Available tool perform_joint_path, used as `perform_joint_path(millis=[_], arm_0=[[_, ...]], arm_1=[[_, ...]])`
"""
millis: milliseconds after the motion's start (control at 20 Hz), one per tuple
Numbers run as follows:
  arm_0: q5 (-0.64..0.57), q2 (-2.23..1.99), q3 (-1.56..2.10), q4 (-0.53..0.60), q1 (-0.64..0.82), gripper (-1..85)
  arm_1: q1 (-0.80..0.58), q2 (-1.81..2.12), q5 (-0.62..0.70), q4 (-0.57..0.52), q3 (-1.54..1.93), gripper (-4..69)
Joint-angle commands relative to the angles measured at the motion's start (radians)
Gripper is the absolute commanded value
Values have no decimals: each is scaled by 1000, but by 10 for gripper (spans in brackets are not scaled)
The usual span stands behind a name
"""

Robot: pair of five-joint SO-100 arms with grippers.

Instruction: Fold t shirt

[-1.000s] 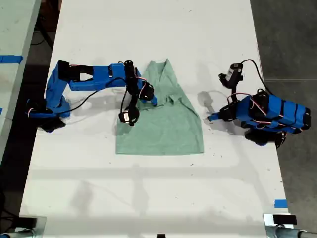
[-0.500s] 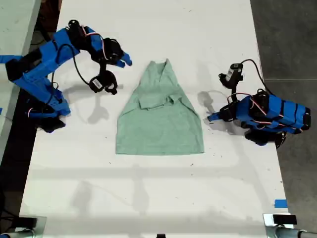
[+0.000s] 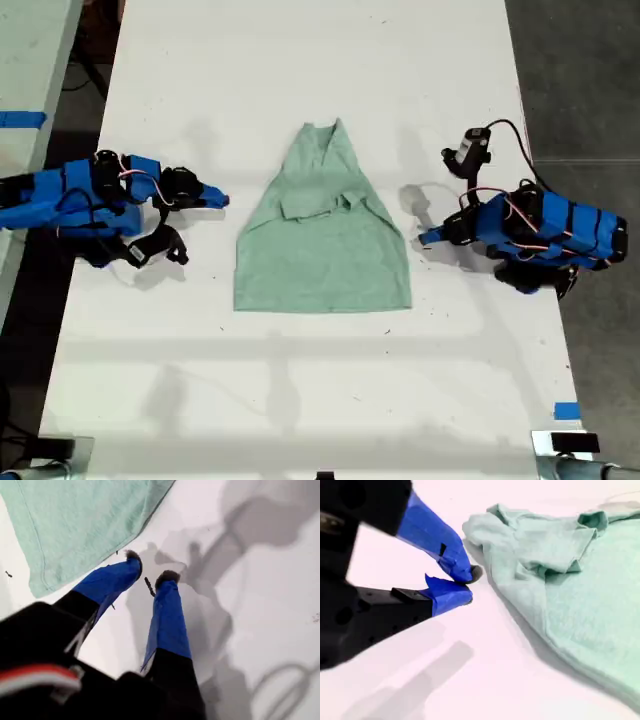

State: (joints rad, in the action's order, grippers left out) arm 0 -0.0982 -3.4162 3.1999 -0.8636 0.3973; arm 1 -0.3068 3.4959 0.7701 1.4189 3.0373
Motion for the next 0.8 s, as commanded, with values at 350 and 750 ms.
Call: perform_joint_path(millis=[350,750], arm_0=[[72,-169,94,-152,74,-2],[72,-169,94,-152,66,-2]], arm_1=[[9,11,-8,-43,52,90],[11,11,-9,-43,52,89]])
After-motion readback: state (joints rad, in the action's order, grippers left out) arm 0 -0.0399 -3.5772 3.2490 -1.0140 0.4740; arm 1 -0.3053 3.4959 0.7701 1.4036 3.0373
